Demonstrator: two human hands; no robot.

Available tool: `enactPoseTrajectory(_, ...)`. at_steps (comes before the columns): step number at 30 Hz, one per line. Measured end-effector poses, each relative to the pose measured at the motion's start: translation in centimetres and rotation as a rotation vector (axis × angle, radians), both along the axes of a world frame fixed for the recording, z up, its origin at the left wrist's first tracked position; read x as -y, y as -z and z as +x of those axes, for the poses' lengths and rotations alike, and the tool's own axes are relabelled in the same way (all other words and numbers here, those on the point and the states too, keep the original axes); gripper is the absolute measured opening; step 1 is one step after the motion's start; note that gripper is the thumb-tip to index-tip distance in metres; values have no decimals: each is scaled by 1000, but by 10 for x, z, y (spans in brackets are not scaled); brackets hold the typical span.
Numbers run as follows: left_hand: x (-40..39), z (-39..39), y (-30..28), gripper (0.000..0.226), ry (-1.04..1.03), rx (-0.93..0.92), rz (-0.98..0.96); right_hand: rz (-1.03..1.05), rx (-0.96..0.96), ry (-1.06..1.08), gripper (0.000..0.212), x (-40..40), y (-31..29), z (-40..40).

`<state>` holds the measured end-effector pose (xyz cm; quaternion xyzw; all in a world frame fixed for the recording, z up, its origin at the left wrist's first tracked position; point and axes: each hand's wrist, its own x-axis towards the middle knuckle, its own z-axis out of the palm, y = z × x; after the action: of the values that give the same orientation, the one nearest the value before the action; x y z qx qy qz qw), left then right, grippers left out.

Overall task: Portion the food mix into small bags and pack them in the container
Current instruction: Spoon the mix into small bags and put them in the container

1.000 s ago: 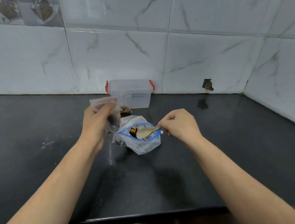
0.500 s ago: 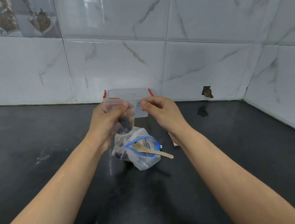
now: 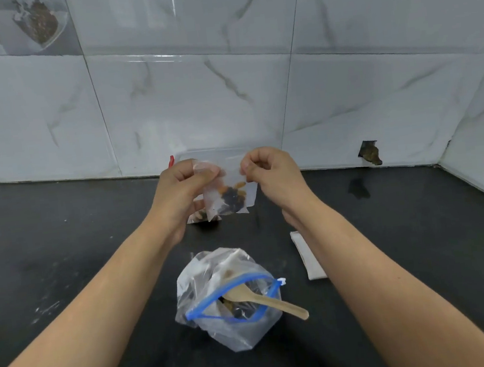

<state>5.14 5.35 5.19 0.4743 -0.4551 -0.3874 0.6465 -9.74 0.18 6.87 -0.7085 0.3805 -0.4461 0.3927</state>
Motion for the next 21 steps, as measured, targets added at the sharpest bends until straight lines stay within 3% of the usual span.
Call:
enactPoseTrajectory(9, 21, 7, -15, 12, -22, -34, 136, 202, -7, -103, 8, 26, -9, 6)
enactPoseTrajectory(11, 23, 8, -12, 4, -25, -14, 150, 199, -22, -93, 7, 29, -3, 9)
enactPoseTrajectory(17, 31, 15, 9, 8, -32, 51, 202, 121, -134, 70, 18, 47, 27, 14)
enactPoseTrajectory(21, 42, 20, 31, 11, -57, 108, 206, 125, -141, -35, 14, 54, 49, 11)
